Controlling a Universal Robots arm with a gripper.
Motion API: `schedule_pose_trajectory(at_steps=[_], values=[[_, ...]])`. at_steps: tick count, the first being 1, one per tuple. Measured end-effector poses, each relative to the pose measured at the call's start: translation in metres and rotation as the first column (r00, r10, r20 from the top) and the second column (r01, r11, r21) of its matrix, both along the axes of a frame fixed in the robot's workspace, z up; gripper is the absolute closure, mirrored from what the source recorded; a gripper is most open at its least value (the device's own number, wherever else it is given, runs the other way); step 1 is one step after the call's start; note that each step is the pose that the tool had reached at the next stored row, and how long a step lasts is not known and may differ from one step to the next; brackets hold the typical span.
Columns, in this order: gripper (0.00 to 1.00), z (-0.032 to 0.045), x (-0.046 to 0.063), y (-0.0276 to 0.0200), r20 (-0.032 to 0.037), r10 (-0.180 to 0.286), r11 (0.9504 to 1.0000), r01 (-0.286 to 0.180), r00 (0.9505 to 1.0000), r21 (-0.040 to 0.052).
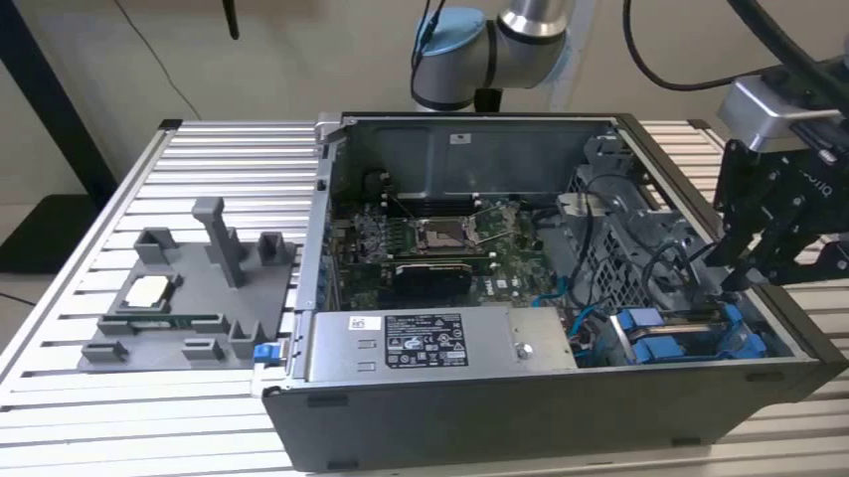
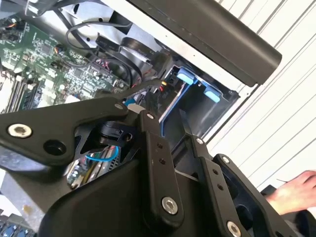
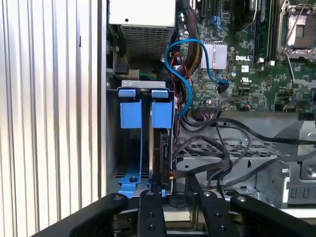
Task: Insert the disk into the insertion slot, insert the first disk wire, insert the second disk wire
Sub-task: 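Insert the first disk wire, then insert the second disk wire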
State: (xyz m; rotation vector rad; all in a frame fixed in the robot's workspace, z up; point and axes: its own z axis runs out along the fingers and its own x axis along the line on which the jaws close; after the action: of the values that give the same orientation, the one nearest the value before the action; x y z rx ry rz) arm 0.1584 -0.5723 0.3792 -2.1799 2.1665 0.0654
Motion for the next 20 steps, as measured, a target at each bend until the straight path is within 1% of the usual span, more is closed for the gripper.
schedule_pose_trajectory(at_steps=[1, 3, 6, 7, 8, 9, 13, 14, 15, 16, 20], values=[[0.67, -0.0001, 0.0, 0.0014, 0.0, 0.0, 1.0, 0.0, 1.0, 0.0002], [0.67, 0.0, 0.0, 0.0065, 0.0001, 0.0, 1.0, 0.0, 1.0, 0.0002], [0.67, 0.0, 0.002, 0.0113, 0.0, 0.0, 1.0, 0.0, 1.0, 0.006], [0.67, 0.0001, 0.004, 0.0117, 0.0002, 0.0, 0.9999, 0.0, 1.0, 0.0126], [0.67, 0.0, 0.006, 0.0118, 0.0001, 0.0, 0.9998, 0.0, 1.0, 0.0223], [0.67, 0.0, 0.009, 0.0119, 0.0001, 0.0, 0.9994, 0.0, 1.0, 0.0335], [0.67, -0.0004, 0.019, 0.0119, 0.0001, 0.0, 0.9965, 0.0, 1.0, 0.0836], [0.67, -0.0007, 0.022, 0.0119, 0.0001, 0.0, 0.9958, 0.0, 1.0, 0.0919], [0.67, -0.0014, 0.024, 0.0119, 0.0001, 0.0, 0.9953, 0.0, 1.0, 0.0967], [0.67, -0.0025, 0.026, 0.0114, 0.0, 0.0, 0.9951, 0.0, 1.0, 0.0985], [0.67, -0.0074, 0.028, 0.0074, -0.0003, 0.0, 0.9948, 0.0, 1.0, 0.1017]])
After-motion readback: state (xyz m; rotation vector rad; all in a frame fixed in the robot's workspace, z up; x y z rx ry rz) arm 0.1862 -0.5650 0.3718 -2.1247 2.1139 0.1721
